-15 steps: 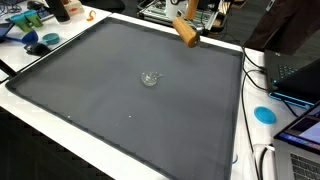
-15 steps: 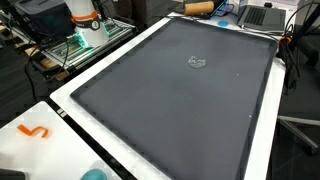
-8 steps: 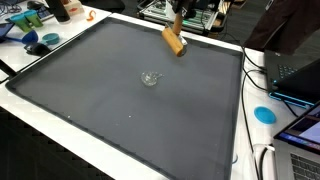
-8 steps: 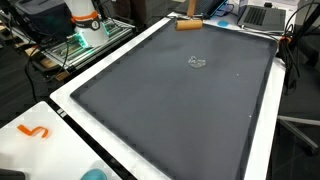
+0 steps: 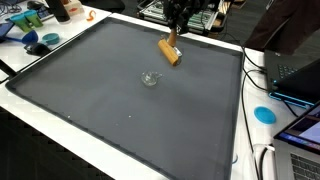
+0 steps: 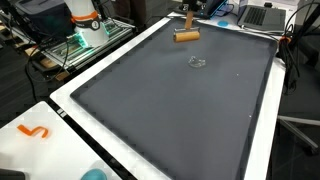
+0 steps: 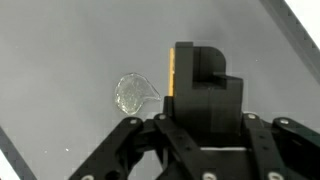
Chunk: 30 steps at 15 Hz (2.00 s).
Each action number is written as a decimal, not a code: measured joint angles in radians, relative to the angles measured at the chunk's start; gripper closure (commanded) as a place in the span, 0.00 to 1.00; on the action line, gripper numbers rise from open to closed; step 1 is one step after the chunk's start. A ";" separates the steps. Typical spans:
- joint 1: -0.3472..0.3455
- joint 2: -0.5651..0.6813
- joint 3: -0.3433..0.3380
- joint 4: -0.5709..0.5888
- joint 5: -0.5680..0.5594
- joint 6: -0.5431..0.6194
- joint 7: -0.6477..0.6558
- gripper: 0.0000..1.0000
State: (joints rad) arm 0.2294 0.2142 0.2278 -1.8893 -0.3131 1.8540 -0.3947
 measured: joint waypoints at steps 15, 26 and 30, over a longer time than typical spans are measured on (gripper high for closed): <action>-0.048 0.086 -0.021 -0.024 -0.001 0.148 -0.141 0.76; -0.061 0.103 -0.040 -0.020 -0.033 0.211 -0.145 0.76; -0.063 0.107 -0.046 -0.017 -0.032 0.219 -0.139 0.76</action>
State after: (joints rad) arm 0.1660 0.3207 0.1820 -1.9058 -0.3455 2.0725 -0.5334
